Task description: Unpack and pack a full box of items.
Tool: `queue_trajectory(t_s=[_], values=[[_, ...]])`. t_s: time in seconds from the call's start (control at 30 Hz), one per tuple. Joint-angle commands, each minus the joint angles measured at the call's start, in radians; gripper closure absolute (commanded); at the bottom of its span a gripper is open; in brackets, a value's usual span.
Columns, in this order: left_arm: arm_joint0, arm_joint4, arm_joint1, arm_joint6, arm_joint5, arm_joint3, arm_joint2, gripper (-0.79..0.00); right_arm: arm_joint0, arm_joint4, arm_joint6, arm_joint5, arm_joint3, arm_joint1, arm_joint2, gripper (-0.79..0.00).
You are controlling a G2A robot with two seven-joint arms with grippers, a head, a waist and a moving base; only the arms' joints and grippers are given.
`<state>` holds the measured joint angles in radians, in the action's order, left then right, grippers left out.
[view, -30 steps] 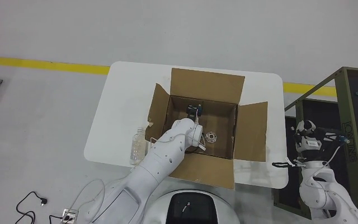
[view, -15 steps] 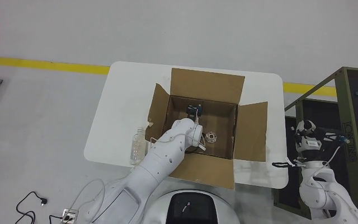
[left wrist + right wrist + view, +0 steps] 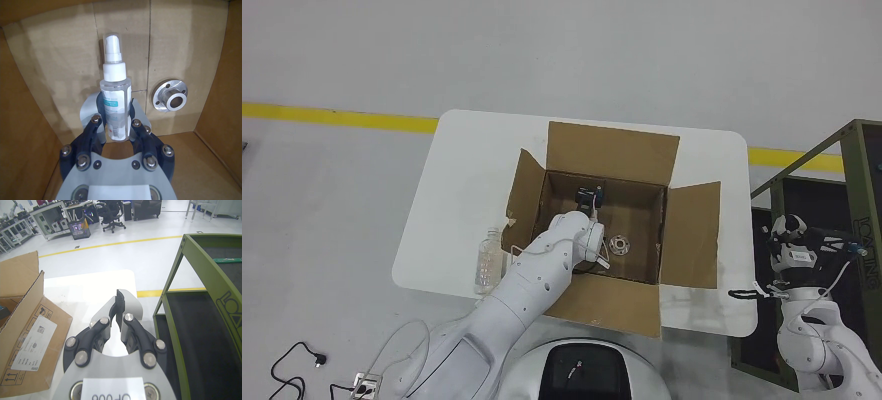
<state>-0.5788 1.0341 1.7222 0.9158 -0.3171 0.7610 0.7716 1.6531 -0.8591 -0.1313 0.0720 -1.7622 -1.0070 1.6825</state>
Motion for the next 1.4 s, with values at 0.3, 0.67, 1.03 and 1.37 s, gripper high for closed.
queue_trajectory(t_s=[0.3,0.67,1.03,1.37], values=[[0.0,0.0,0.0,0.0,0.0,0.0,0.0,0.0,0.0,0.0,0.0,0.0,0.0,0.0,0.0,0.0],[0.0,0.0,0.0,0.0,0.0,0.0,0.0,0.0,0.0,0.0,0.0,0.0,0.0,0.0,0.0,0.0],[0.0,0.0,0.0,0.0,0.0,0.0,0.0,-0.785,0.0,0.0,0.0,0.0,0.0,0.0,0.0,0.0],[0.0,0.0,0.0,0.0,0.0,0.0,0.0,-0.785,0.0,-0.003,0.002,-0.006,0.001,-0.001,-0.002,-0.785]])
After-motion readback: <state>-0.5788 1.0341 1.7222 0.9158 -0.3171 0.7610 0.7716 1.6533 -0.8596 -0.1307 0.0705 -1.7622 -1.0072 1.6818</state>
